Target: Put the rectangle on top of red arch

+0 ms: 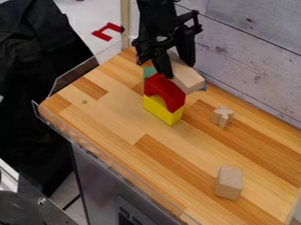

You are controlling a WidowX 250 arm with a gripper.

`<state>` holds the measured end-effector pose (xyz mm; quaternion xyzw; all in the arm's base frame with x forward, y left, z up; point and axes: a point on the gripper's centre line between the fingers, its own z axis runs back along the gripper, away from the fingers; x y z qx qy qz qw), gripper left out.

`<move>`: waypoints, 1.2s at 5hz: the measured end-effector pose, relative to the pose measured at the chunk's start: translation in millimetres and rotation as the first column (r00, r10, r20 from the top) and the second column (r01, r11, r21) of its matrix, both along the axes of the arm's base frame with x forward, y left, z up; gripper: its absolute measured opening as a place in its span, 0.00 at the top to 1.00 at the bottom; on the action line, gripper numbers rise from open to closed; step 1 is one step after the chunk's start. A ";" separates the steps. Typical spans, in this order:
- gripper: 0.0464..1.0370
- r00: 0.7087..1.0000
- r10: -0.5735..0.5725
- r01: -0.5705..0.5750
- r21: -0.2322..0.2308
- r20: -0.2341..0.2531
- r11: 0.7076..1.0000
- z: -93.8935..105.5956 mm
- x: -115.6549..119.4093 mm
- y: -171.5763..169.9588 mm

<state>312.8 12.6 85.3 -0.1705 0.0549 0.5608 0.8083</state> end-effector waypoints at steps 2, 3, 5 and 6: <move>0.50 0.999 0.004 -0.004 -0.010 -0.032 1.000 -11.9 0.7 3.6; 0.50 0.999 0.007 -0.008 -0.019 -0.038 1.000 -14.8 0.7 4.4; 0.50 0.999 0.027 -0.028 -0.028 -0.041 0.999 -19.3 0.9 9.2; 0.50 0.998 0.041 -0.042 -0.035 -0.045 0.998 -22.0 -2.3 11.8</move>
